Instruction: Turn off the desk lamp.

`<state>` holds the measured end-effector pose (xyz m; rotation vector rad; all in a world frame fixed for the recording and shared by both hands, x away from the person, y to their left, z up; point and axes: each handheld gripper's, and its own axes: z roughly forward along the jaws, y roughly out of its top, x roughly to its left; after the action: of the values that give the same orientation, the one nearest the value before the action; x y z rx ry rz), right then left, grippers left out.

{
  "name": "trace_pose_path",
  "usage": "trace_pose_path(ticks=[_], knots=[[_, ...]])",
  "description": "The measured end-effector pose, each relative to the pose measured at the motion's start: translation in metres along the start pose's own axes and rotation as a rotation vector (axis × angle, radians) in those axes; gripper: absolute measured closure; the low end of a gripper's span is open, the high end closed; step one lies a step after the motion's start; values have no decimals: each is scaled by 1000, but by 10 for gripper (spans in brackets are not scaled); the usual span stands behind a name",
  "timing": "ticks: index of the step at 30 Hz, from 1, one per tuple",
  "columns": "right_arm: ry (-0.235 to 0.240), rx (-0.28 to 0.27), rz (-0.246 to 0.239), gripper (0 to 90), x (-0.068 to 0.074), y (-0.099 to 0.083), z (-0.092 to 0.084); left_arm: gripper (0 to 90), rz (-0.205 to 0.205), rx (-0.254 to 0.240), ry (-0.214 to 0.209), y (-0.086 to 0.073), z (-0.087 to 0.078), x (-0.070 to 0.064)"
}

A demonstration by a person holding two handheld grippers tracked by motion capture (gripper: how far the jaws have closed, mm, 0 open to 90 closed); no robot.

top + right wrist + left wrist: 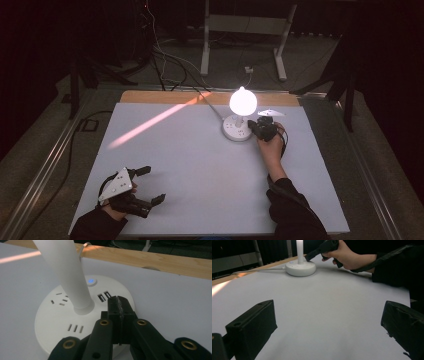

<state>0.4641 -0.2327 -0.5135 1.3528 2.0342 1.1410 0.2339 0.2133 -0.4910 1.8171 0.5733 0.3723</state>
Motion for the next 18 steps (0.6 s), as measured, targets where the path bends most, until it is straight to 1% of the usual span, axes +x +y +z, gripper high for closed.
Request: trace_pose_path(ticks=[3,7,9,10,11,12,14,18], knots=[[-10,3,-8,900,0,0,0,6,-2,-1,0,0,0,0],[-6,11,4,900,0,2,-1,6,0,-3,1,0,0,0],[-3,-13,14,898,0,5,-3,6,-4,-5,4,0,-1,1],[8,-21,22,886,0,7,-5,6,-4,-3,2,0,0,1],[12,-32,24,853,0,11,-7,6,-4,-2,2,0,0,1],[9,-37,17,841,0,13,-9,6,-2,0,1,0,0,1],[4,-50,14,779,1,17,-13,6,1,-1,0,0,0,0],[1,-56,13,682,0,21,-18,6,-1,-3,3,0,-1,1]])
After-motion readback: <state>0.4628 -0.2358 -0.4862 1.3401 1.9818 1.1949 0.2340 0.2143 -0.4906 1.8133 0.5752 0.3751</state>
